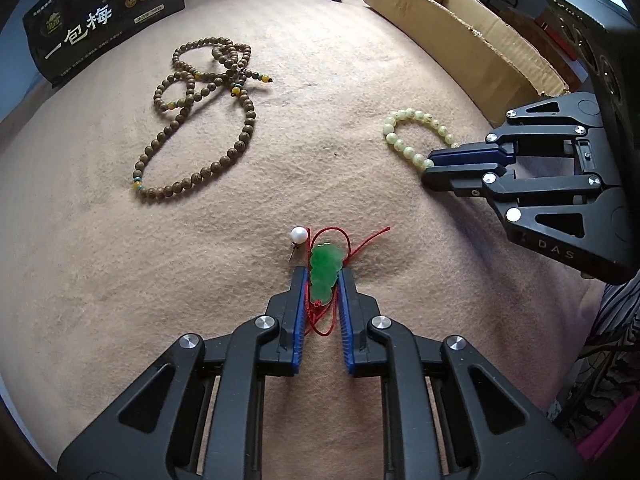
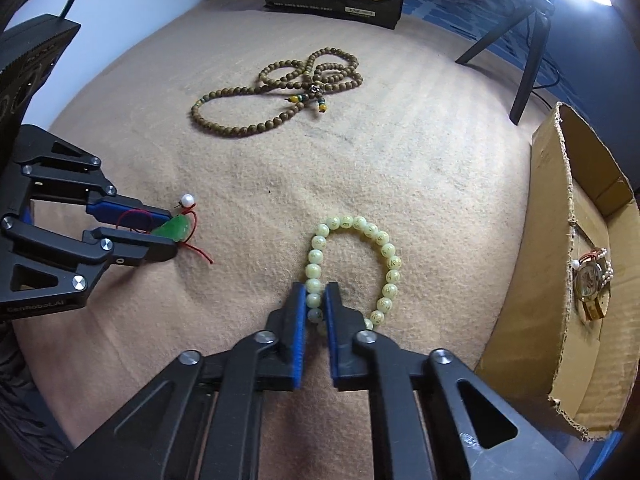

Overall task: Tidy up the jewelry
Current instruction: 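Grasp the jade pendant with the left tool while the right tool grasps the pale bead bracelet, then carry the jade pendant over the box with the left tool while the right tool carries the bracelet there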

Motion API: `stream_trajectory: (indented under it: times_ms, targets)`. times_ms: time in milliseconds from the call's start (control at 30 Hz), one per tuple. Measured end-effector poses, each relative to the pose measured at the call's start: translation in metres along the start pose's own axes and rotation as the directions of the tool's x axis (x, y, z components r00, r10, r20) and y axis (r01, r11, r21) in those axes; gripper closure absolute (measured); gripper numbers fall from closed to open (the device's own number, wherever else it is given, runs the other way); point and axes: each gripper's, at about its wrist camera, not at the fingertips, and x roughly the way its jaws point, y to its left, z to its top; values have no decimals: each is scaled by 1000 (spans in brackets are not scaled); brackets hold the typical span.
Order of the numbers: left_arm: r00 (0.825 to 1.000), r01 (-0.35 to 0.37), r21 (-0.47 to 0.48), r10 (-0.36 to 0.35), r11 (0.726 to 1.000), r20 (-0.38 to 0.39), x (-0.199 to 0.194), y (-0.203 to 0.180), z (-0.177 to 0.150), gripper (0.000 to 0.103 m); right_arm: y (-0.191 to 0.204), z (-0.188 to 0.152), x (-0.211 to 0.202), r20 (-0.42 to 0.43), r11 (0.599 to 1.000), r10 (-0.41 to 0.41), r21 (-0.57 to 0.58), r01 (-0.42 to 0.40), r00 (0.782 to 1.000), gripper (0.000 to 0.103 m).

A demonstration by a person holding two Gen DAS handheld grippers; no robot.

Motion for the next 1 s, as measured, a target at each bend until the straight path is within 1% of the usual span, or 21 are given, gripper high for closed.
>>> stream_trajectory:
  times_ms: [233,400,500,733,933,1000]
  targets:
    - [1000,14,-11,-14,1000,6,-7,-1,-4,91,-3,3,-12,33,999,32,40,-33,999,97]
    - [1000,16,-10,-16,1000,21,-13,-3,-5,91,-2,9,-21,69,999,20,37,-23,997,97]
    - [999,20,-18,-20,1000,35,-19,-1,-4,91,-2,11,-25,82,999,28,41,-31,996,97]
    - [995,33,-59,-27,998,96,-39,5,3,91,-6,17,-46,140,996,45,65,-54,989,97]
    - [982,59,-104,-39,993,183,-67,10,13,91,-10,23,-71,207,994,57,83,-75,977,97]
    - [978,64,-105,-41,992,205,-75,8,14,91,-12,25,-79,229,993,58,90,-81,972,97]
